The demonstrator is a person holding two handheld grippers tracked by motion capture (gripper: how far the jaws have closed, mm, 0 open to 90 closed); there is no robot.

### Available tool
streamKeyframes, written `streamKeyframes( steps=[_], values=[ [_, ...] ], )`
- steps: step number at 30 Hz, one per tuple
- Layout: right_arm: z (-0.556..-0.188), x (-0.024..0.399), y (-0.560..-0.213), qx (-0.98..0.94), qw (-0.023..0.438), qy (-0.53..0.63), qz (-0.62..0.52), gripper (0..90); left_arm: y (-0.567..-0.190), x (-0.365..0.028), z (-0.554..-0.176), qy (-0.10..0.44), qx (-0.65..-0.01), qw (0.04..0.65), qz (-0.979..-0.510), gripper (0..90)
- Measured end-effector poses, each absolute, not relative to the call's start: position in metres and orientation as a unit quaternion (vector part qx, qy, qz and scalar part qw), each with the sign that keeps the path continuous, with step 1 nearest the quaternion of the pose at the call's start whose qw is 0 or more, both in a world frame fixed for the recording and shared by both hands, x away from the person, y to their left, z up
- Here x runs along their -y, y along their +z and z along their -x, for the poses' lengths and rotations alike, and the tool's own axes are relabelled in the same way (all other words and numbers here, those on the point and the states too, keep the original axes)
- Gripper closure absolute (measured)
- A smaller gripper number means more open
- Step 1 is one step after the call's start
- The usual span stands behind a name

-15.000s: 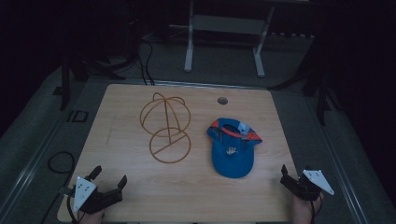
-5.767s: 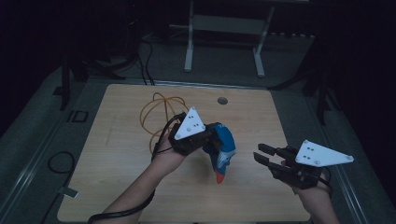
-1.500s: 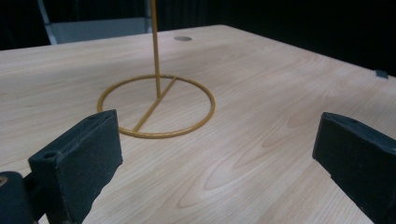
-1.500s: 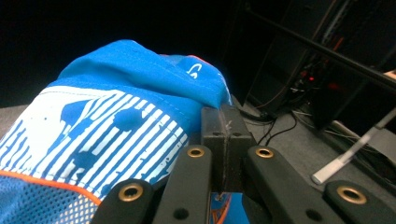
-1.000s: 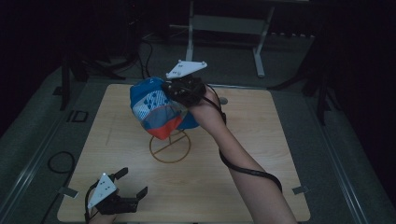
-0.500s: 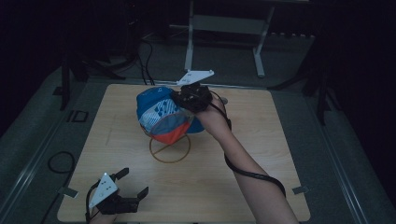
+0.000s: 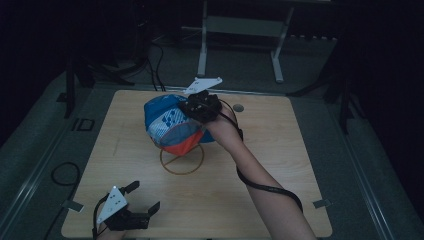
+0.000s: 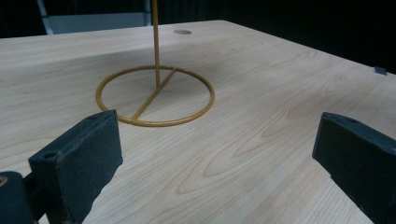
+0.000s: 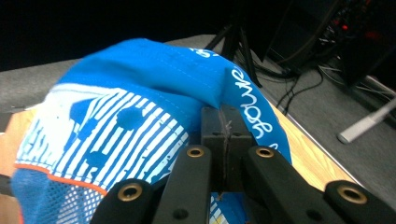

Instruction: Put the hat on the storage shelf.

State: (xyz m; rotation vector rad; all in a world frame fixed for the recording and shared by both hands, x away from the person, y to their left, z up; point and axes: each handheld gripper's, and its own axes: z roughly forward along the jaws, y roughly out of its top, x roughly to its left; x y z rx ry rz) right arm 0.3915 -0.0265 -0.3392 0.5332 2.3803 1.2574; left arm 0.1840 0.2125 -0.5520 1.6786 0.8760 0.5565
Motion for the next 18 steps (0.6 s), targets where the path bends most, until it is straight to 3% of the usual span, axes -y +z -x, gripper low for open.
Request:
streamKeyframes(
  steps=[5, 18],
  values=[
    [-0.394, 0.031, -0.344, -0.849, 0.195, 0.451, -0.194, 80.1, -0.553, -0.212, -0.185, 0.232, -0.371, 0.551, -0.710, 1.6],
    [-0.395, 0.043, -0.351, -0.848, 0.184, 0.455, -0.200, 67.7, -0.554, -0.211, -0.185, 0.231, -0.371, 0.551, -0.711, 1.6]
  ],
)
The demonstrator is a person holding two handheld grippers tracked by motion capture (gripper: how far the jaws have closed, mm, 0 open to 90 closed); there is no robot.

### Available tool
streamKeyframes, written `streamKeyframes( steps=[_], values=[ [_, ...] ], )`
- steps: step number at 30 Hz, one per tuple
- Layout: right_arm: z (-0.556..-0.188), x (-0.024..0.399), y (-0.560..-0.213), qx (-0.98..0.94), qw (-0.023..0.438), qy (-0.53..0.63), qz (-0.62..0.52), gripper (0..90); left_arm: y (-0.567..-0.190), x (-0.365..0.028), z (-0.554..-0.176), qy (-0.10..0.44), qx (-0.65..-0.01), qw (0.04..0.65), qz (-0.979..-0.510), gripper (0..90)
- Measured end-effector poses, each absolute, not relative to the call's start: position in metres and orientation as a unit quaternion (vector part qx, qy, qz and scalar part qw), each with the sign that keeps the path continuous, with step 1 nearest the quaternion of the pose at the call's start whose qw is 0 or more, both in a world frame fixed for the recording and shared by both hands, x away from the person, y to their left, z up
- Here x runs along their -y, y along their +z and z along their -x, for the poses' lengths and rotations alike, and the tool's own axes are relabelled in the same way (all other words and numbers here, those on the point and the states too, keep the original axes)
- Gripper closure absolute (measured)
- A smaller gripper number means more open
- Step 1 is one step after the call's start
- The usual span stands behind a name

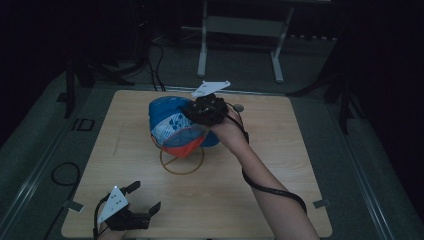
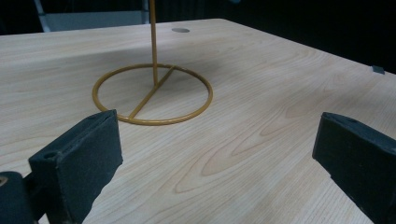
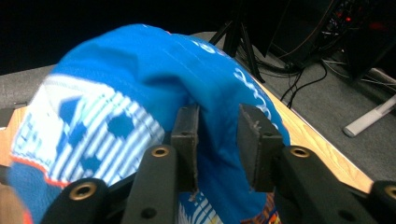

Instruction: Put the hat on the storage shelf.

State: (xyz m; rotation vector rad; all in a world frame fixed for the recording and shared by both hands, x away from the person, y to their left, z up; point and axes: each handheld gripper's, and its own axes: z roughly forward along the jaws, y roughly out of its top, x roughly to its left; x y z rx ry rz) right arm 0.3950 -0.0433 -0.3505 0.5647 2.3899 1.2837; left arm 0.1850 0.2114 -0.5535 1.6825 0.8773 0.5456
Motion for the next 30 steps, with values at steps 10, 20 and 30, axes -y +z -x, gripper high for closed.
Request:
streamKeyframes(
  steps=[10, 20, 30],
  values=[
    [-0.396, 0.049, -0.353, -0.845, 0.180, 0.459, -0.208, 66.7, -0.554, -0.211, -0.185, 0.229, -0.371, 0.552, -0.711, 1.6],
    [-0.392, 0.058, -0.355, -0.841, 0.173, 0.469, -0.208, 61.7, -0.555, -0.210, -0.186, 0.227, -0.372, 0.552, -0.711, 1.6],
    [-0.389, 0.080, -0.361, -0.835, 0.160, 0.480, -0.216, 50.0, -0.554, -0.211, -0.186, 0.227, -0.374, 0.553, -0.709, 1.6]
  ],
)
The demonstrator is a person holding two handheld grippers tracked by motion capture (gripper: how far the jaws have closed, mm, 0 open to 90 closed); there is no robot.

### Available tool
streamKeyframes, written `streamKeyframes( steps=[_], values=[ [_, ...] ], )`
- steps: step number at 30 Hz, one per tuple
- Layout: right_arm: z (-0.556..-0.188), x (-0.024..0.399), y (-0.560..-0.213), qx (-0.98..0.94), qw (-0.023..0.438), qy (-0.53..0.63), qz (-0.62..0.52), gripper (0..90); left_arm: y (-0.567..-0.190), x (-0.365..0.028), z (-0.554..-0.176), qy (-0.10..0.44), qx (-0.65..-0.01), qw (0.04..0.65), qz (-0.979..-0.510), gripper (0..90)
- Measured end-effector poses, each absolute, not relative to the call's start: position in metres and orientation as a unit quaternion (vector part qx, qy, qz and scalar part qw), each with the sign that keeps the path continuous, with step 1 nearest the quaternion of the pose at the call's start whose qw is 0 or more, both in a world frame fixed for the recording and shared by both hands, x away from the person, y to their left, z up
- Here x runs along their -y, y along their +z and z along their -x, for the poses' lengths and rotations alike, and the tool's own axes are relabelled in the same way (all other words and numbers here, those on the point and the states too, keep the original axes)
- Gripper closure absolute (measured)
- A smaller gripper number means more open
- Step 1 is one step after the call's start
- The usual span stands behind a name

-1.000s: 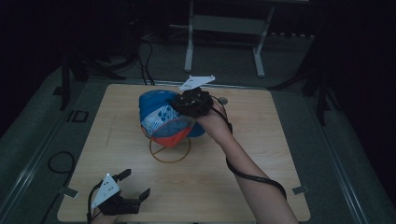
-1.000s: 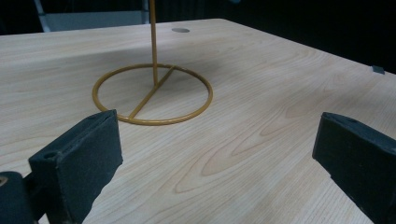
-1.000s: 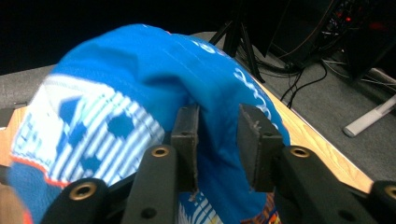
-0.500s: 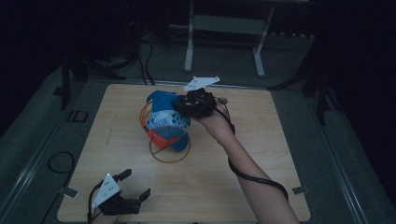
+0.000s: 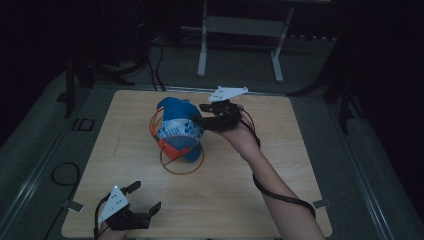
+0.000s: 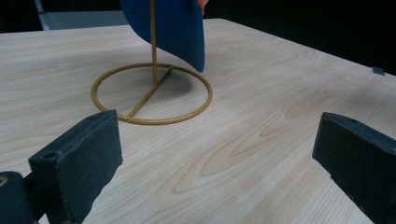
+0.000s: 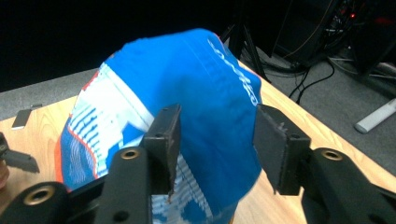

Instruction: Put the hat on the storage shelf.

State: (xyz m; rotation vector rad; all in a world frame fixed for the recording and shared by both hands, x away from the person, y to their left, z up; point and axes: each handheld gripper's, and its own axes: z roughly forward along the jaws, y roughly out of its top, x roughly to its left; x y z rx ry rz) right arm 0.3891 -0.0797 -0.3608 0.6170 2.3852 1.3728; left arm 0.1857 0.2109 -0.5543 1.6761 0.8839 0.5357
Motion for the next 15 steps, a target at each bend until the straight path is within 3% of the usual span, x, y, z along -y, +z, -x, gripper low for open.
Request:
streamKeyframes(
  steps=[8, 15],
  values=[
    [-0.384, 0.094, -0.368, -0.837, 0.151, 0.480, -0.214, 43.8, -0.555, -0.210, -0.186, 0.227, -0.376, 0.553, -0.708, 1.6],
    [-0.375, 0.110, -0.383, -0.837, 0.134, 0.488, -0.208, 28.3, -0.555, -0.210, -0.187, 0.226, -0.376, 0.552, -0.709, 1.6]
  ],
)
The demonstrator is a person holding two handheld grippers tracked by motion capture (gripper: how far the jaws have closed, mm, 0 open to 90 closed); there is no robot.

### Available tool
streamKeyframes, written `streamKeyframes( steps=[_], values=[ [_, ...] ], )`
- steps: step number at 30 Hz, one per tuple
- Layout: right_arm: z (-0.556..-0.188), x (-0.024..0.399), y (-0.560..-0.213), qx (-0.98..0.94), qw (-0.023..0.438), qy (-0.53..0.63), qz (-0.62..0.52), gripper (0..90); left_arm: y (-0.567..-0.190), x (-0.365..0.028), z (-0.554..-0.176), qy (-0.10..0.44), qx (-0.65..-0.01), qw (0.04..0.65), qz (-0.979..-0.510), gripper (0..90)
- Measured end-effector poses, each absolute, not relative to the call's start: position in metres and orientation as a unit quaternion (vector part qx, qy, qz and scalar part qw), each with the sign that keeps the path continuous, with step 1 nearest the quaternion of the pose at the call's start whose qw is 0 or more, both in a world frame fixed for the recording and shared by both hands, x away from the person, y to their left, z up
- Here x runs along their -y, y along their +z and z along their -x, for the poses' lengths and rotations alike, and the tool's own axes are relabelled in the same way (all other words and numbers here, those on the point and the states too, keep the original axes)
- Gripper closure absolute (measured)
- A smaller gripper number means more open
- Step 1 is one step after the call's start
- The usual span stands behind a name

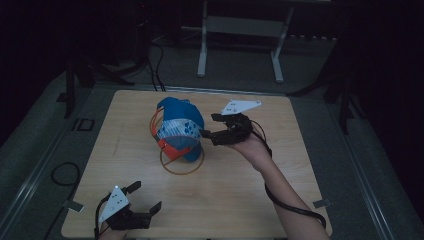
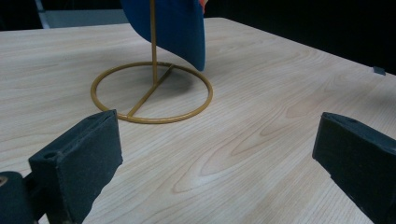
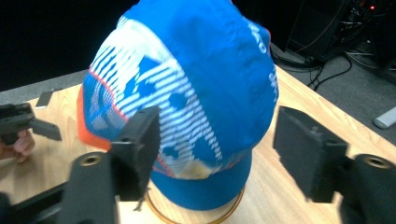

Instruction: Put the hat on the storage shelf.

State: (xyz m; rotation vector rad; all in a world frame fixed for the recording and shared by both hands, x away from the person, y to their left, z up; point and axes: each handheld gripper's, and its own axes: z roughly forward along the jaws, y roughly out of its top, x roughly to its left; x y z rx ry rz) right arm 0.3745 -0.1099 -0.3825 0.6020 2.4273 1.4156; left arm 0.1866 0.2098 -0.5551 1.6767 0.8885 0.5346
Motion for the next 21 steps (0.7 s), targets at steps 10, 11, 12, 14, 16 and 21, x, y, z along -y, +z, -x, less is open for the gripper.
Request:
streamKeyframes(
  steps=[10, 11, 12, 14, 16, 21],
  values=[
    [-0.365, 0.127, -0.412, -0.841, 0.115, 0.487, -0.205, 16.8, -0.556, -0.209, -0.187, 0.225, -0.376, 0.551, -0.710, 1.6],
    [-0.363, 0.130, -0.420, -0.844, 0.110, 0.486, -0.201, 16.7, -0.556, -0.209, -0.187, 0.225, -0.376, 0.552, -0.710, 1.6],
    [-0.363, 0.130, -0.420, -0.844, 0.110, 0.486, -0.201, 16.7, -0.556, -0.209, -0.187, 0.225, -0.376, 0.551, -0.710, 1.6],
    [-0.362, 0.133, -0.428, -0.846, 0.104, 0.484, -0.200, 16.6, -0.556, -0.209, -0.187, 0.224, -0.377, 0.551, -0.710, 1.6],
    [-0.359, 0.138, -0.439, -0.843, 0.097, 0.490, -0.201, 15.6, -0.556, -0.208, -0.187, 0.225, -0.376, 0.551, -0.710, 1.6],
    [-0.355, 0.145, -0.459, -0.845, 0.091, 0.487, -0.199, 14.9, -0.557, -0.209, -0.187, 0.224, -0.376, 0.550, -0.711, 1.6]
  ],
)
